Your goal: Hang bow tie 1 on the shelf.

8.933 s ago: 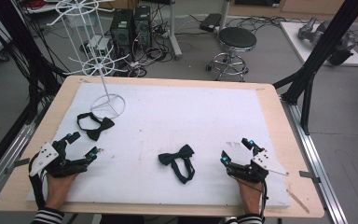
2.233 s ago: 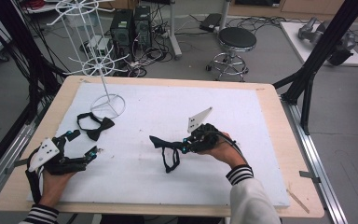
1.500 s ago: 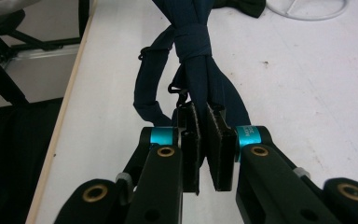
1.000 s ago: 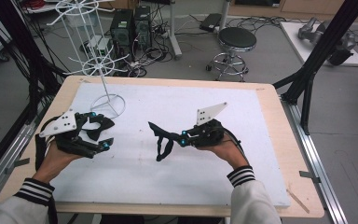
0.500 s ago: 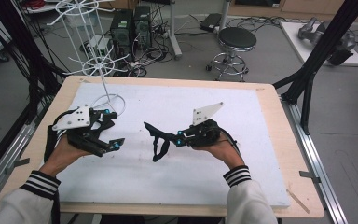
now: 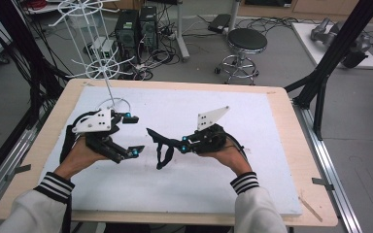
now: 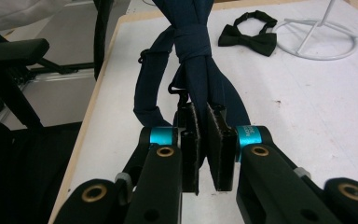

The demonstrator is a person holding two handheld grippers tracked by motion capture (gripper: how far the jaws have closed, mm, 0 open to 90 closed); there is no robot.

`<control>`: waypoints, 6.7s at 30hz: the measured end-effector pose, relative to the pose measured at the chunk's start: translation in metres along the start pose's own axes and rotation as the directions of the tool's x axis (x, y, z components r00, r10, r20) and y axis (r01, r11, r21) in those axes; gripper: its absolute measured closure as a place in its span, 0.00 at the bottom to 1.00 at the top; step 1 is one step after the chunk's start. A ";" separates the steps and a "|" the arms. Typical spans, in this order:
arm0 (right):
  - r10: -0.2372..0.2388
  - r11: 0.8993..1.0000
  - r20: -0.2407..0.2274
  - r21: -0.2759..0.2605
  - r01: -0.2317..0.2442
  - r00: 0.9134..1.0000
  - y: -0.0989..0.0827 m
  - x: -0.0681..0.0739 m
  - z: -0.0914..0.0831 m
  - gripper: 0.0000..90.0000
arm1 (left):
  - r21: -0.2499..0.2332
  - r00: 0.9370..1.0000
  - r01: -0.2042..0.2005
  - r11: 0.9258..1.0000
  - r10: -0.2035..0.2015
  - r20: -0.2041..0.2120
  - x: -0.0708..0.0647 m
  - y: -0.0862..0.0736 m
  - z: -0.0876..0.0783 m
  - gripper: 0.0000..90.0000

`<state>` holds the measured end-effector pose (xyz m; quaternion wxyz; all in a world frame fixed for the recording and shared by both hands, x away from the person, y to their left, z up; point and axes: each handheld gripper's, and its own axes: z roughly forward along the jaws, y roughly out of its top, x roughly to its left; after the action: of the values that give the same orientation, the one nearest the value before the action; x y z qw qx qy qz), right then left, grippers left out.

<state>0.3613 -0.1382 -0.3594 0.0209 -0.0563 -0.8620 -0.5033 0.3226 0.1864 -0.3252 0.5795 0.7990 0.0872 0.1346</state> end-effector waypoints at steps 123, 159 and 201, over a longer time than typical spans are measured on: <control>0.244 0.921 0.601 -0.389 0.012 0.761 -0.086 0.076 -0.073 0.01 | -0.098 0.956 -0.030 0.995 0.000 -0.294 0.035 0.007 -0.063 0.93; 0.296 0.908 0.674 -0.419 0.020 0.677 -0.118 0.083 -0.082 0.01 | -0.178 0.820 -0.035 0.983 -0.073 -0.568 0.068 0.005 -0.086 0.93; 0.337 0.850 0.729 -0.508 0.141 0.596 -0.144 0.086 -0.080 0.01 | -0.154 0.723 -0.013 0.988 -0.097 -0.684 0.068 -0.018 -0.077 0.93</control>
<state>0.2575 -0.2714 -0.4364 -0.3527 -0.3275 -0.6059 -0.6334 0.3626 0.2820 -0.3121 0.5659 0.6442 0.3044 0.4148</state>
